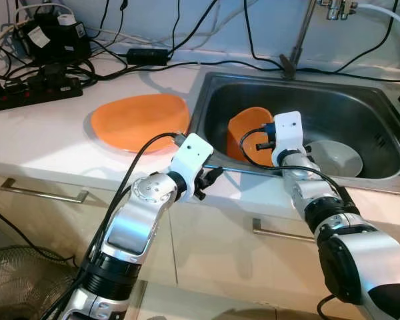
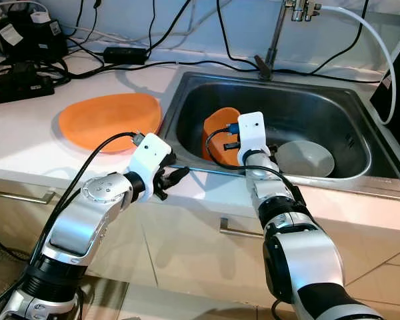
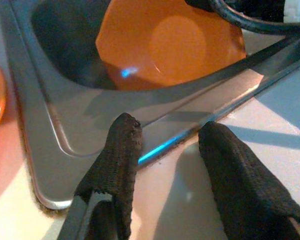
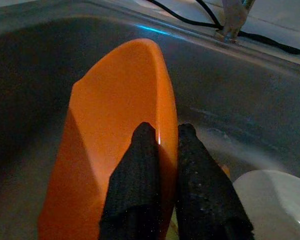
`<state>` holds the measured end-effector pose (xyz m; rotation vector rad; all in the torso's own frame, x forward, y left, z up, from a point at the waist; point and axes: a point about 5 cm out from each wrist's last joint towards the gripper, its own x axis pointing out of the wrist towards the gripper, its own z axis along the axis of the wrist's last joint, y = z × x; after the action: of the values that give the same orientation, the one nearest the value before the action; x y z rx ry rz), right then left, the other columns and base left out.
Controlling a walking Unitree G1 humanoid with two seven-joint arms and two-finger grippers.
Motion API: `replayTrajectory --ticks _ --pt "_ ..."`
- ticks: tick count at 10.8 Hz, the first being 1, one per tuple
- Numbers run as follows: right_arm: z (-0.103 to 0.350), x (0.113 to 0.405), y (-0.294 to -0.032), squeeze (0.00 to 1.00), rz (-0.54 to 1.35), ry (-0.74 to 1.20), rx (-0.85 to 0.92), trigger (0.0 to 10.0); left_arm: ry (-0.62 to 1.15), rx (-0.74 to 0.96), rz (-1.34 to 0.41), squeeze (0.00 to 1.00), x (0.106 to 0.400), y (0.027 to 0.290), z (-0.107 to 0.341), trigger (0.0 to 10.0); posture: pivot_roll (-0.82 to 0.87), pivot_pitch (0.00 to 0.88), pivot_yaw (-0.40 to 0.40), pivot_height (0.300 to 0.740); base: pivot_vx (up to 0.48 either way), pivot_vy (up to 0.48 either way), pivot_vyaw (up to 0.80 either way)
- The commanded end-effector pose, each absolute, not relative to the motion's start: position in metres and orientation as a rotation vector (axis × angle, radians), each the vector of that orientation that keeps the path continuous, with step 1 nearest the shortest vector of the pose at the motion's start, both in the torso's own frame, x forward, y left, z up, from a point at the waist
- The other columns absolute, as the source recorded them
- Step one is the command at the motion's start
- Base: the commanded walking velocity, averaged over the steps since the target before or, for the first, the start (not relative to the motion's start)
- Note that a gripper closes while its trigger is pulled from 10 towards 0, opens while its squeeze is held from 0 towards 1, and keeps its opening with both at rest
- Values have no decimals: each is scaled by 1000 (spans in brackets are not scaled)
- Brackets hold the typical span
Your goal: Kitchen organization
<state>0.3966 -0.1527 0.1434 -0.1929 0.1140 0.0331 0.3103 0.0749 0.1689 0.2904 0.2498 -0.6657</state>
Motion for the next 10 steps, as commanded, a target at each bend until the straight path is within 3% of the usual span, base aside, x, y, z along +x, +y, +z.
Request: replayTrajectory --ticks 1,3,4,5,7,10 --pt "132 393 -149 1000 56 162 -193 10000 257 290 -665 0 307 75 169 10000 278 33 -22 740 0 0 0" --pt "130 392 -148 1000 58 171 -195 10000 261 289 -660 0 307 76 168 10000 276 27 -20 740 0 0 0" --pt "130 392 -147 941 60 172 -195 10000 262 290 -659 0 307 76 168 10000 275 25 -20 740 0 0 0" --pt "130 392 -146 0 66 168 -193 10000 259 291 -654 0 308 77 170 10000 272 27 -20 740 0 0 0" --pt "137 395 -146 0 56 130 -162 10000 225 299 -636 0 309 76 173 10000 266 35 -19 740 0 0 0" --pt "176 402 -142 0 88 -77 -37 10000 -19 319 -479 0 322 85 199 10000 258 44 -17 740 0 0 0"
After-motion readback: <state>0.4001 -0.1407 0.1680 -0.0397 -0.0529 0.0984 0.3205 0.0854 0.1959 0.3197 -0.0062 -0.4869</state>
